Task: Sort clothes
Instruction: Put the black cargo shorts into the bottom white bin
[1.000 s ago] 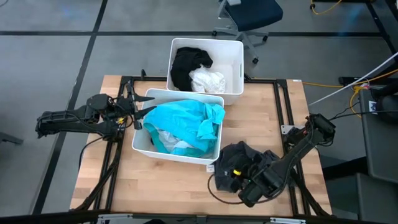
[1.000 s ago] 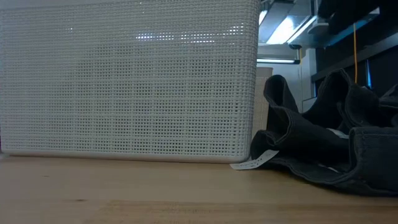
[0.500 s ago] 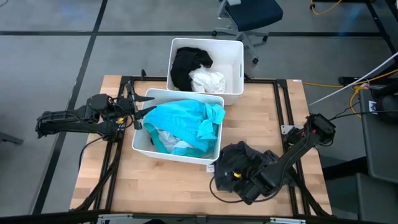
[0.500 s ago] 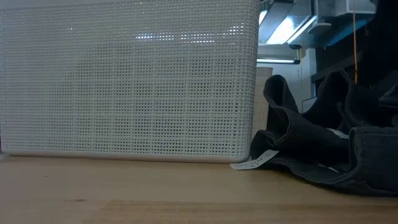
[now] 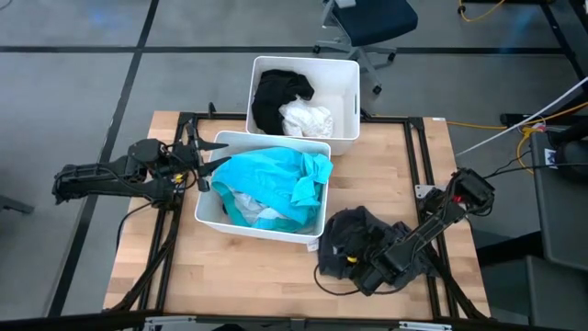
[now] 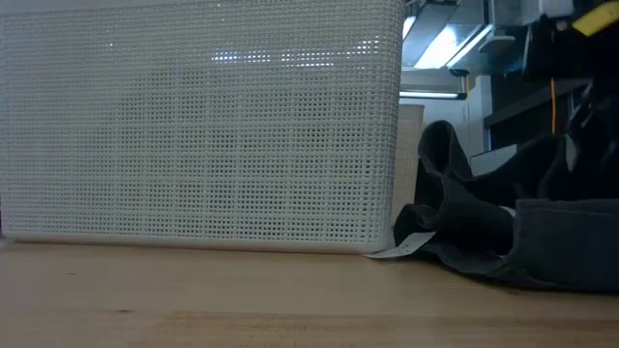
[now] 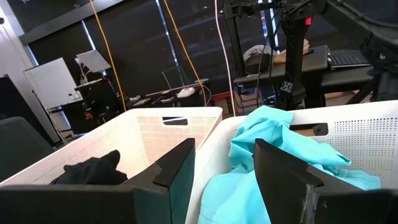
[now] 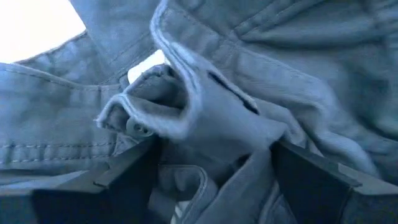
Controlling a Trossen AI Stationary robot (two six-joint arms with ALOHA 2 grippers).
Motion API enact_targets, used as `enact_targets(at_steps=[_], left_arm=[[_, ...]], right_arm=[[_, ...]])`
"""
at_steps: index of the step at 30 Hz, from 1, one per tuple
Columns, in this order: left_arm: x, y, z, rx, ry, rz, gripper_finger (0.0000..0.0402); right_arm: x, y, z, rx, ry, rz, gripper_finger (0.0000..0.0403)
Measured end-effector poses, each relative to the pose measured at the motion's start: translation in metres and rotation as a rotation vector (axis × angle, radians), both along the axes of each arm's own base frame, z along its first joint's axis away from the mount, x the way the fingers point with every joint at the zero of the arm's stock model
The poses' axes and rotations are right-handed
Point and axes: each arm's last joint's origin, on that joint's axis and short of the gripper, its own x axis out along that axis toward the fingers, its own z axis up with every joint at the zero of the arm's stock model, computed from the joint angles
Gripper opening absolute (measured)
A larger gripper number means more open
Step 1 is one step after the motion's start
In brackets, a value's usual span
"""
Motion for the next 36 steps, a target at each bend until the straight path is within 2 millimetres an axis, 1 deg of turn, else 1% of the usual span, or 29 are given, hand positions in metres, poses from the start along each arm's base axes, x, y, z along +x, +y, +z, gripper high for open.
enact_targets(at_steps=[4,6,9,12,16,23,25,26,29,33,34,36], left_arm=[[0.000,0.000,0.000,0.001,-0.001,0.000,0.0150],[0.000,0.000,0.000,0.001,-0.002,0.000,0.0150],[0.000,0.000,0.000,0.001,-0.003,0.000,0.0150],[0.000,0.000,0.000,0.001,-0.002,0.001,0.0150],[0.000,0.000,0.000,0.000,-0.002,0.000,0.0150],[0.000,0.000,0.000,0.000,-0.001,0.000,0.0150],[0.000,0.000,0.000,0.000,-0.001,0.000,0.0150],[0.000,0.000,0.000,0.000,-0.001,0.001,0.0150],[0.000,0.000,0.000,0.000,-0.002,0.001,0.0150],[0.000,0.000,0.000,0.000,-0.001,0.000,0.0150],[0.000,0.000,0.000,0.000,-0.002,0.000,0.0150],[0.000,0.000,0.000,0.000,-0.001,0.000,0.0150]], right_arm=[[-0.001,-0.001,-0.019,-0.004,0.010,0.025,0.0310],[-0.001,-0.001,-0.026,-0.020,0.026,0.037,0.0310],[-0.001,-0.001,-0.030,-0.040,0.041,0.061,0.0301],[-0.001,0.000,-0.032,-0.045,0.050,0.081,0.0275],[-0.001,0.000,-0.032,-0.040,0.052,0.088,0.0216],[-0.001,0.000,-0.033,-0.031,0.056,0.057,0.0075],[-0.001,0.000,-0.034,-0.028,0.046,0.040,0.0048],[-0.001,0.000,-0.034,-0.031,0.037,0.037,0.0041],[0.001,0.000,-0.035,-0.049,-0.003,0.031,0.0045],[0.003,-0.001,-0.035,-0.047,-0.004,0.023,0.0085],[0.003,-0.001,-0.035,-0.042,-0.001,0.023,0.0088],[0.003,-0.001,-0.035,-0.041,-0.003,0.023,0.0075]])
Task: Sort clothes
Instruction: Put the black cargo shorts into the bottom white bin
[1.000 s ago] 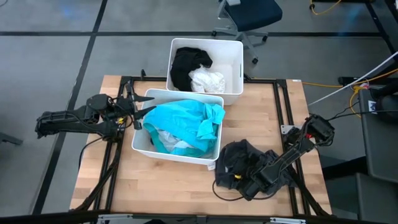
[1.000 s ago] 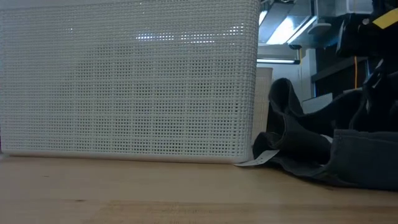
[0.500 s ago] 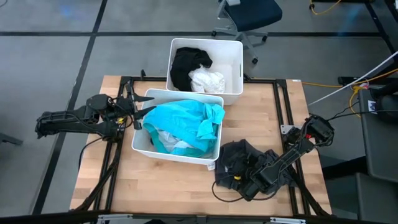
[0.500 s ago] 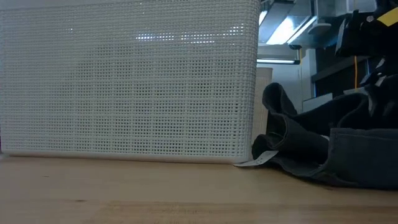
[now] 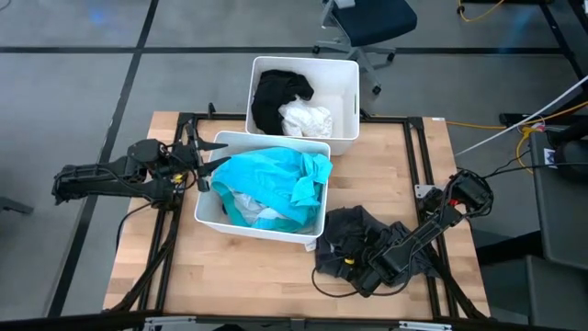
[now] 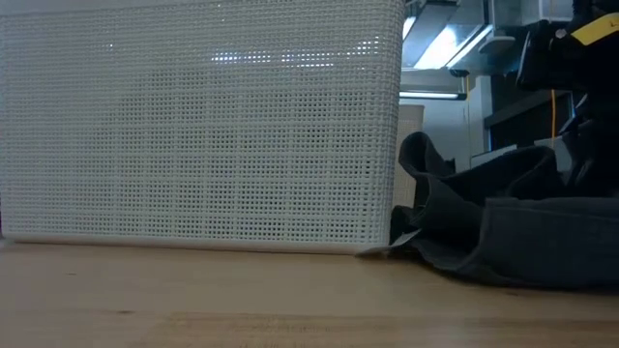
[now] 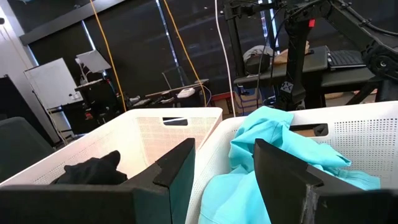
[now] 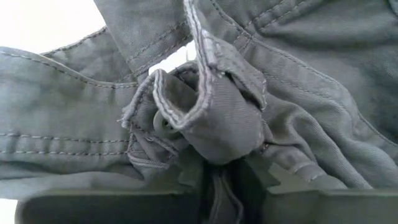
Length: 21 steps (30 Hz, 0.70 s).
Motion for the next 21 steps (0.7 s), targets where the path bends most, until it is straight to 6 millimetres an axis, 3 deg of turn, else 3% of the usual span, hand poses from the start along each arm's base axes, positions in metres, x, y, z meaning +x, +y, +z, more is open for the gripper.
enact_targets(at_steps=[3,9,21], left_arm=[[0.000,0.000,0.000,0.000,0.000,0.000,0.0150],[0.000,0.000,0.000,0.000,0.001,0.000,0.0150],[0.000,0.000,0.000,0.000,0.000,0.000,0.0150]], right_arm=[[0.000,0.000,0.001,0.000,-0.001,0.000,0.0028],[0.001,0.022,0.018,-0.074,-0.085,0.037,0.0029],[0.007,0.058,0.124,-0.177,-0.163,0.044,0.0016]])
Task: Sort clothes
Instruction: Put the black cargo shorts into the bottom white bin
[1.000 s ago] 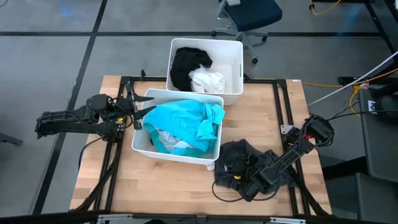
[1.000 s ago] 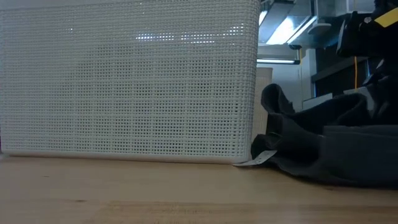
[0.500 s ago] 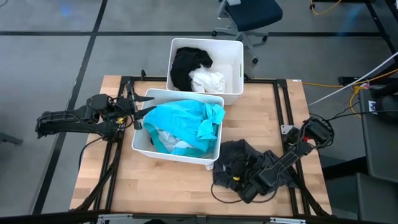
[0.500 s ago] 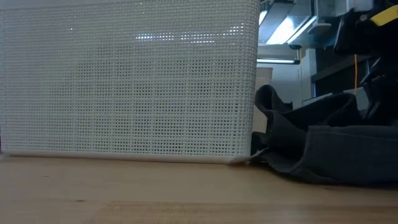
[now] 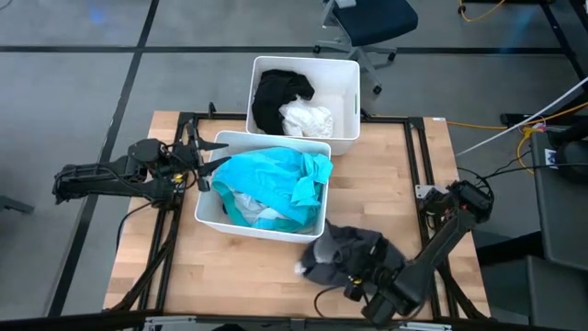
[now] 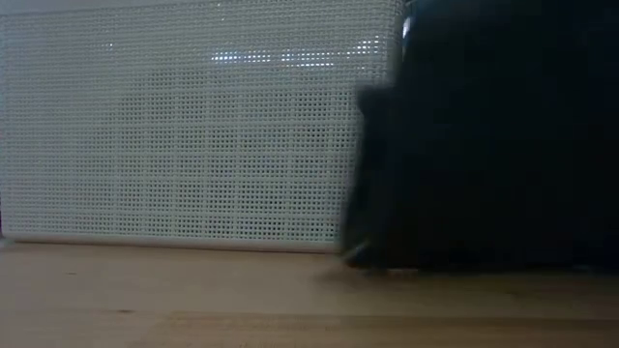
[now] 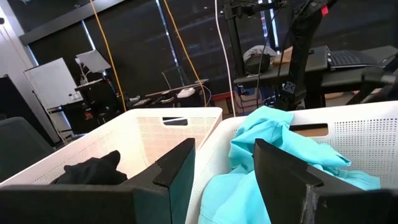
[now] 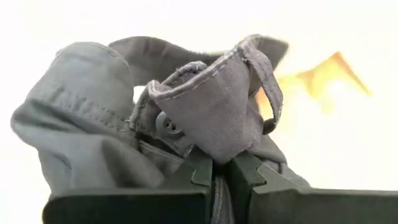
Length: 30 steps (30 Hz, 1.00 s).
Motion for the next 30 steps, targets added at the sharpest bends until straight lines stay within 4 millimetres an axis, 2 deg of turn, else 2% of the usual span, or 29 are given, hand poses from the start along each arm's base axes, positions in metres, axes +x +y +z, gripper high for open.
enact_targets(at_steps=[6,13,20,30], left_arm=[[0.000,0.000,0.000,0.000,0.000,0.000,0.0150],[0.000,0.000,0.000,0.000,0.001,0.000,0.0150],[0.000,0.000,0.000,0.000,0.000,-0.001,0.0150],[0.000,0.000,0.000,0.000,0.000,0.000,0.0150]], right_arm=[[0.003,0.000,0.058,-0.057,-0.113,-0.005,0.0016],[0.002,-0.005,0.111,-0.097,-0.254,-0.014,0.0016],[0.001,-0.016,0.157,-0.230,-0.440,-0.018,0.0016],[0.014,-0.049,0.209,-0.460,-0.595,-0.113,0.0016]])
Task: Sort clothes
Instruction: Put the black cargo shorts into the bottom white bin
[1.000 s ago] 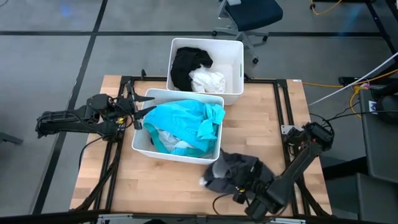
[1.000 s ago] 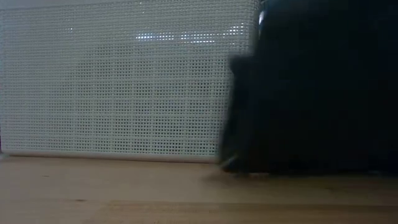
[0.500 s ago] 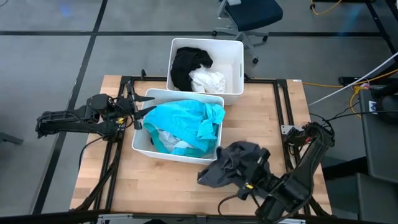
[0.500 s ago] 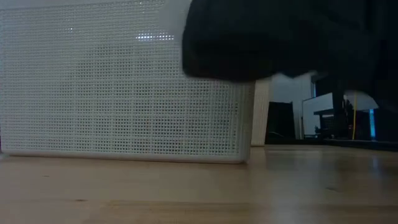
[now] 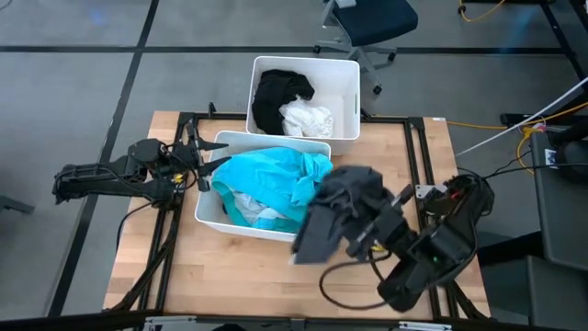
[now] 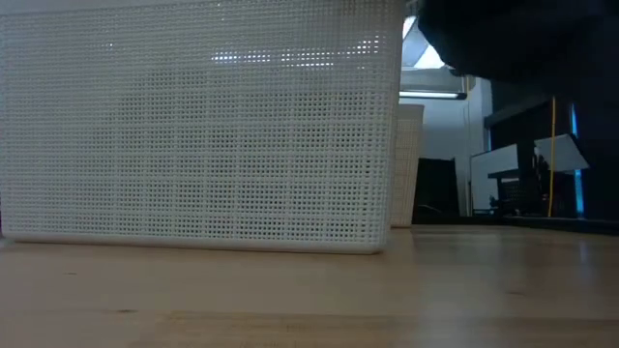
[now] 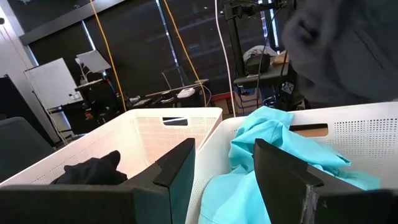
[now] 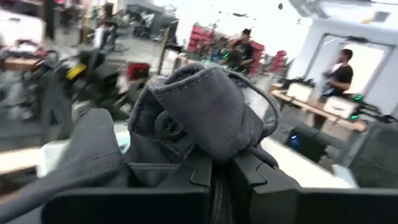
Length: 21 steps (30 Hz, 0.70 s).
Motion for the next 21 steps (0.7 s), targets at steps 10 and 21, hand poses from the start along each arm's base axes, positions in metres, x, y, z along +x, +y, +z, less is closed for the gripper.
enact_targets(at_steps=[10,21], left_arm=[[0.000,0.000,0.000,0.000,-0.002,0.000,0.0150],[0.000,0.000,0.000,0.002,0.000,0.000,0.0150]], right_arm=[[0.026,-0.042,0.034,-0.066,0.022,-0.146,0.0017],[0.069,-0.074,0.070,-0.068,0.058,0.018,0.0017]])
